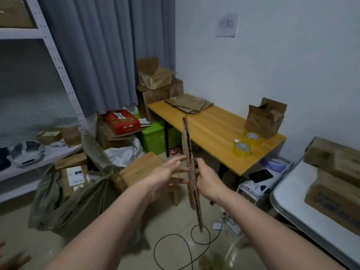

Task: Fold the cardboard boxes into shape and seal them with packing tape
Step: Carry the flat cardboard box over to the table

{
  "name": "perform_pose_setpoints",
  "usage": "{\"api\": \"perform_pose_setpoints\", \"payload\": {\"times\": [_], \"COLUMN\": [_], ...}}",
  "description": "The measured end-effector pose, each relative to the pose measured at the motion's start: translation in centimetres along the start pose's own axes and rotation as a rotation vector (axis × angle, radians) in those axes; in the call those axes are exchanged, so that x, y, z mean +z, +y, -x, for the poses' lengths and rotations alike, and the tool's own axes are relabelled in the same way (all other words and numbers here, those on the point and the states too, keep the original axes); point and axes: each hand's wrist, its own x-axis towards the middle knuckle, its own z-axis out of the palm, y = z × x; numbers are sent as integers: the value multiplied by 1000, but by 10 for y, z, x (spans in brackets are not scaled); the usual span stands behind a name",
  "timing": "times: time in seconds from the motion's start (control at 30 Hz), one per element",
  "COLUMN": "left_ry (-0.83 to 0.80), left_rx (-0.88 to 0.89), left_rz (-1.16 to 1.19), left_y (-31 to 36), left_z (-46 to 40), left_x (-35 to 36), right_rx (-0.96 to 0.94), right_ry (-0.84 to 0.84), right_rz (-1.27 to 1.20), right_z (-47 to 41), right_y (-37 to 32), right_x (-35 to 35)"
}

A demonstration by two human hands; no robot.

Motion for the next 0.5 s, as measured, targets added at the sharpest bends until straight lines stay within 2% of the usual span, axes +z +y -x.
{"api": "perform_pose_setpoints", "payload": {"times": [0.07,0.27,0.37,0.5], "left_ry": [16,-119,-138,-141], "left_rx": [-9,-66,-92,-139], "left_rz": [-4,42,62,99], "left_y": [3,20,30,51], "left_z": [-27,-113,-163,-222], "left_x": [2,0,-17,-59], "right_rx": [5,58,109,143], "right_ry": [10,94,116,-28], "right_rz": [-19,-100,-227,-376], "right_z": [-20,-82,-124,-187], "right_y": [7,37,45,30], "right_x": [-4,-18,-27,-34]}}
